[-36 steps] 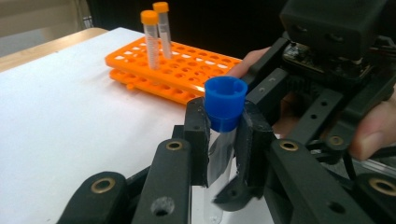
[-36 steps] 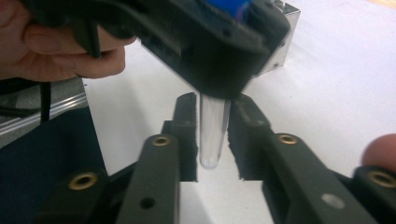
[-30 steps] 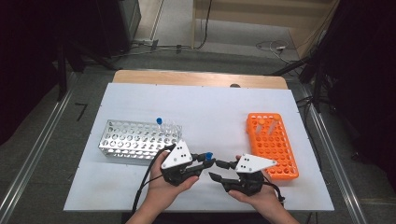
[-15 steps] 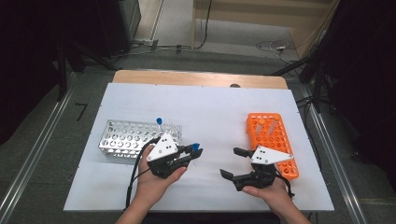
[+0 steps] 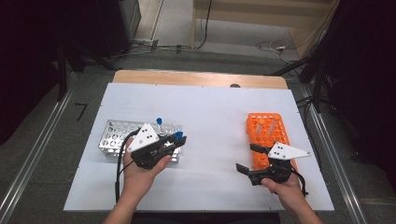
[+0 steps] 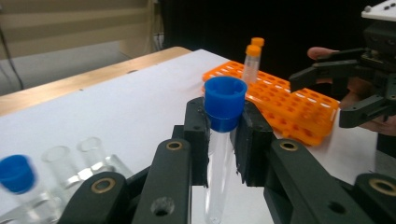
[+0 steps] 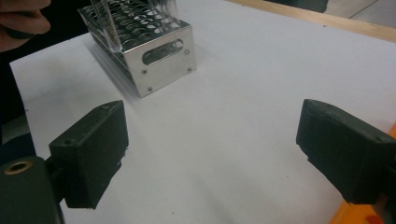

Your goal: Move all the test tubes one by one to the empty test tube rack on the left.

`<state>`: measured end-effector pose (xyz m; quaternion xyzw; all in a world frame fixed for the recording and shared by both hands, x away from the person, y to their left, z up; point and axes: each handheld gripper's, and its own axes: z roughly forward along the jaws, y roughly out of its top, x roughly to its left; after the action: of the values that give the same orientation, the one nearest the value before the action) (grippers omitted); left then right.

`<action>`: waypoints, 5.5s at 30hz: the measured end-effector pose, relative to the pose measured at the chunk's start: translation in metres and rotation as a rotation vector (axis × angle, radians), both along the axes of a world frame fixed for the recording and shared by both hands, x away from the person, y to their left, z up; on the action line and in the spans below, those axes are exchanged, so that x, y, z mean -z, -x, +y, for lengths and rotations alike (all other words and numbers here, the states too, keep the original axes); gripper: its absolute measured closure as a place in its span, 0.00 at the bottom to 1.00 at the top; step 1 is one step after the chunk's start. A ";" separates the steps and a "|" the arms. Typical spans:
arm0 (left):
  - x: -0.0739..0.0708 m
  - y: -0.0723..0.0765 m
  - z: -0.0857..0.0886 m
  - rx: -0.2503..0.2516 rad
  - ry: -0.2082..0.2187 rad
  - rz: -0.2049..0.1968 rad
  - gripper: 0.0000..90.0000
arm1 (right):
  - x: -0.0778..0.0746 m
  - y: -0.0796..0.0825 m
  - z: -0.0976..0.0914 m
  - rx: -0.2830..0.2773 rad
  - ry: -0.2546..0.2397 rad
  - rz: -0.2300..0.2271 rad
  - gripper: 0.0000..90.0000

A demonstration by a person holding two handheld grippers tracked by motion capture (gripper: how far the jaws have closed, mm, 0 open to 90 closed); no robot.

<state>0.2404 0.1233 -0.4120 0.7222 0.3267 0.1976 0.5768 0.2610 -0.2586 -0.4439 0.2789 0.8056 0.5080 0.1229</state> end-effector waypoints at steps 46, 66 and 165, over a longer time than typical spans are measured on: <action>0.005 -0.059 0.074 -0.314 0.027 0.025 0.86 | 0.007 -0.023 -0.054 0.123 -0.019 0.007 0.08; 0.024 -0.067 0.062 -0.314 -0.090 0.132 0.85 | 0.007 -0.024 -0.055 0.127 -0.016 0.008 0.08; 0.009 -0.008 0.020 -0.053 0.014 0.086 0.00 | -0.028 -0.052 -0.075 0.471 0.009 -0.035 0.81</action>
<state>0.2488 0.1428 -0.4206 0.7169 0.3718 0.1793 0.5618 0.3133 -0.3331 -0.4155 0.4499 0.7183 0.4665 0.2531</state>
